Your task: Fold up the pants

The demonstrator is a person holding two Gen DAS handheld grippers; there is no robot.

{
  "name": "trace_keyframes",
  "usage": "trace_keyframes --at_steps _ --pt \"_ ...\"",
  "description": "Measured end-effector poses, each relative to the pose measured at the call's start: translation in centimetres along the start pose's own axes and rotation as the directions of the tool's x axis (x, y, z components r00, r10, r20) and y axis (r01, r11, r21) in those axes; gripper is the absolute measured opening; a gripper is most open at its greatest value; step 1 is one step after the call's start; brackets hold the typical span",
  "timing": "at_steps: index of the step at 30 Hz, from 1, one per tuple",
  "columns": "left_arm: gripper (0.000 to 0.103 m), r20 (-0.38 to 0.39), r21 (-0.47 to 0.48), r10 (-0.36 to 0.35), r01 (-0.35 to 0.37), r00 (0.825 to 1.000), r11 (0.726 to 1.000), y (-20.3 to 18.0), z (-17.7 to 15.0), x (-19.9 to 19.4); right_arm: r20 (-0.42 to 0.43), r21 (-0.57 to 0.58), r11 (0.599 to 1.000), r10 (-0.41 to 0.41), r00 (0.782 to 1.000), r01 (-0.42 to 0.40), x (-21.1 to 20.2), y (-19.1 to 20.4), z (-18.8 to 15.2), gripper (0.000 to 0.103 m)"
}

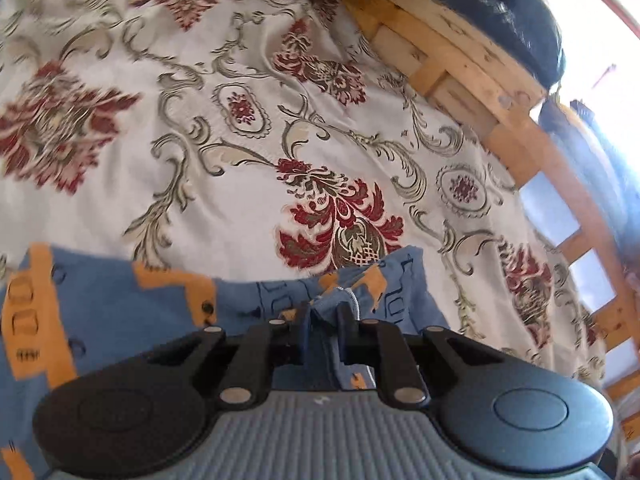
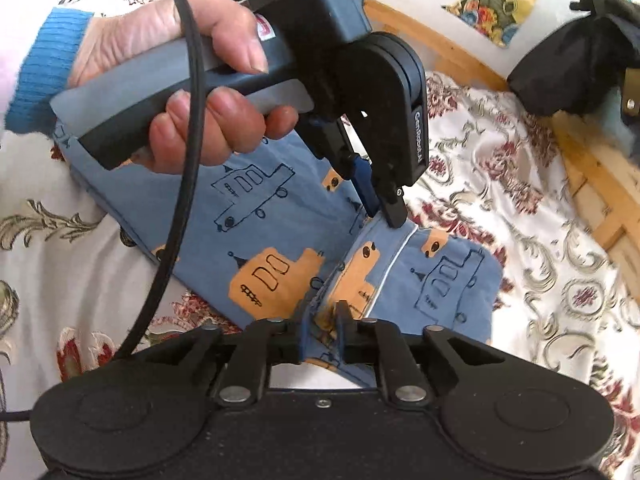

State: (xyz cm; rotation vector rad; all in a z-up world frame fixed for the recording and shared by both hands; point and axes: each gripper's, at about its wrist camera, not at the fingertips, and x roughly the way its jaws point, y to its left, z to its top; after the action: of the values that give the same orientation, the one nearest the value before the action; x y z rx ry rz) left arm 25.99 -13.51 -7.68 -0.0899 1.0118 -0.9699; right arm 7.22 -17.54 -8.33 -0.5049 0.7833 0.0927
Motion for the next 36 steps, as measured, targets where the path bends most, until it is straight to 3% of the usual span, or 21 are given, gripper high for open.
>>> trace_keyframes --at_steps 5,9,18,26,29,32,36 --pt "0.018 -0.038 0.02 0.026 -0.025 0.999 0.999 0.4 -0.2 0.6 -0.012 -0.018 1.0 -0.001 1.0 0.001 0.7 0.4 0.2 0.028" --pt "0.034 -0.032 -0.002 0.041 -0.041 0.999 0.999 1.2 -0.5 0.6 -0.032 -0.028 0.999 -0.038 0.999 0.037 1.6 0.6 0.2 0.028" --pt "0.034 -0.035 -0.038 -0.007 0.005 0.999 0.999 1.8 -0.9 1.0 -0.022 0.02 0.998 -0.059 0.998 0.059 1.4 -0.1 -0.1 0.009" --pt "0.035 -0.046 -0.141 -0.093 0.086 0.995 0.986 3.2 -1.4 1.4 0.015 0.177 0.984 -0.033 0.999 0.03 -0.3 -2.6 -0.2 0.008" --pt "0.044 -0.04 -0.17 -0.115 0.107 0.993 0.98 3.5 -1.4 1.6 0.022 0.216 0.976 -0.029 0.999 0.023 -0.8 -3.2 -0.3 0.008" --pt "0.046 -0.037 -0.166 -0.11 0.102 0.993 0.981 3.4 -1.5 1.8 0.015 0.232 0.973 -0.016 1.0 0.013 -0.8 -3.4 -0.5 0.008" --pt "0.038 -0.034 -0.105 -0.053 0.05 0.998 0.993 2.2 -1.6 2.0 0.007 0.228 0.974 -0.003 1.0 0.002 -0.6 -3.3 -0.5 0.008"
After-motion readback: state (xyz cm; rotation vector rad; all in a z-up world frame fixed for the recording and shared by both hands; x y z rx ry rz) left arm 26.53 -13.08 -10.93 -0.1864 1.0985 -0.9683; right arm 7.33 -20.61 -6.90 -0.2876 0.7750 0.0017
